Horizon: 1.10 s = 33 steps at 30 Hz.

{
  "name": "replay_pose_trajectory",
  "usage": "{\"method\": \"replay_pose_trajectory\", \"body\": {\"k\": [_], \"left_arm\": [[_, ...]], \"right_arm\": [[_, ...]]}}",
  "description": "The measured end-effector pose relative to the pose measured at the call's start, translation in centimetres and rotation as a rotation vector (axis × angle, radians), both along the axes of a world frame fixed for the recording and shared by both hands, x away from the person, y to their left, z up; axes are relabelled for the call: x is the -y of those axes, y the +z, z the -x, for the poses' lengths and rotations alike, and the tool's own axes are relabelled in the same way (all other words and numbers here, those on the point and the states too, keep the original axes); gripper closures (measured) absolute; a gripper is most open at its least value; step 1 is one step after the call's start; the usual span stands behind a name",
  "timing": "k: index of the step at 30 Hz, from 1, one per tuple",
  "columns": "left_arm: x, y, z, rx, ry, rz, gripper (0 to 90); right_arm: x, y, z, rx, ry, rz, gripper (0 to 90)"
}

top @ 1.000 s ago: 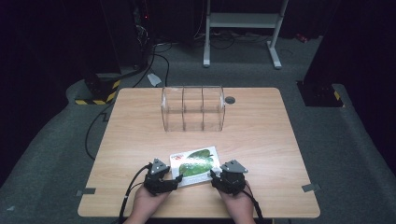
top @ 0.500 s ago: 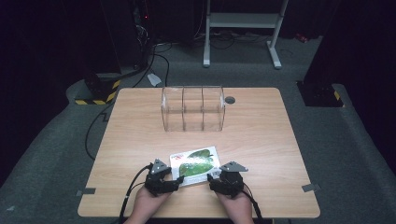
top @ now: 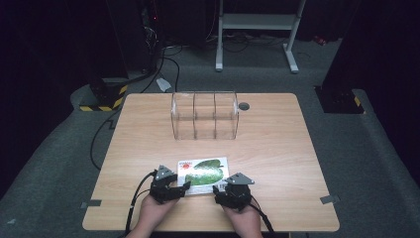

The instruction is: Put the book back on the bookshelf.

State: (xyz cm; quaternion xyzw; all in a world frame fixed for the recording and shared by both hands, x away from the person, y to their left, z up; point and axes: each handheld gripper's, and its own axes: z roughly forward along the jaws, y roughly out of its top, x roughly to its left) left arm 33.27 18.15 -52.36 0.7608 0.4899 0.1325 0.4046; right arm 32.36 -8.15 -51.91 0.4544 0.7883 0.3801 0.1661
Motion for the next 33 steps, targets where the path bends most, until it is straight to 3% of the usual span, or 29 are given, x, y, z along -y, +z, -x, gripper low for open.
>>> {"method": "replay_pose_trajectory", "body": {"k": [9, 22, 25, 26, 28, 30, 33], "left_arm": [[0.0, 0.41, 0.11, 0.006, 0.009, 0.007, 37.6], [-0.13, 0.61, 0.04, 0.025, 0.02, 0.03, 39.2], [-0.26, 0.51, -0.2, 0.03, 0.048, 0.025, 38.3], [-0.37, 0.28, -0.44, 0.004, 0.058, 0.051, 37.1], [-0.21, 0.19, -0.52, -0.011, 0.048, 0.064, 36.5], [-0.09, 0.22, -0.5, -0.008, 0.056, 0.063, 35.4], [-0.35, 0.5, -0.5, -0.002, 0.066, 0.093, 36.9]], "right_arm": [[0.16, -0.02, -0.15, -0.021, 0.005, -0.014, 27.5], [0.19, -0.12, -0.17, -0.046, 0.067, -0.015, 17.5], [0.37, -0.09, -0.28, -0.046, 0.07, -0.031, 19.0], [0.55, -0.04, -0.31, -0.042, 0.072, -0.041, 20.6], [0.62, -0.01, -0.26, -0.038, 0.07, -0.045, 20.7], [0.64, -0.01, -0.27, -0.036, 0.073, -0.049, 20.7], [0.42, -0.05, -0.24, -0.031, 0.076, -0.036, 18.0]]}}
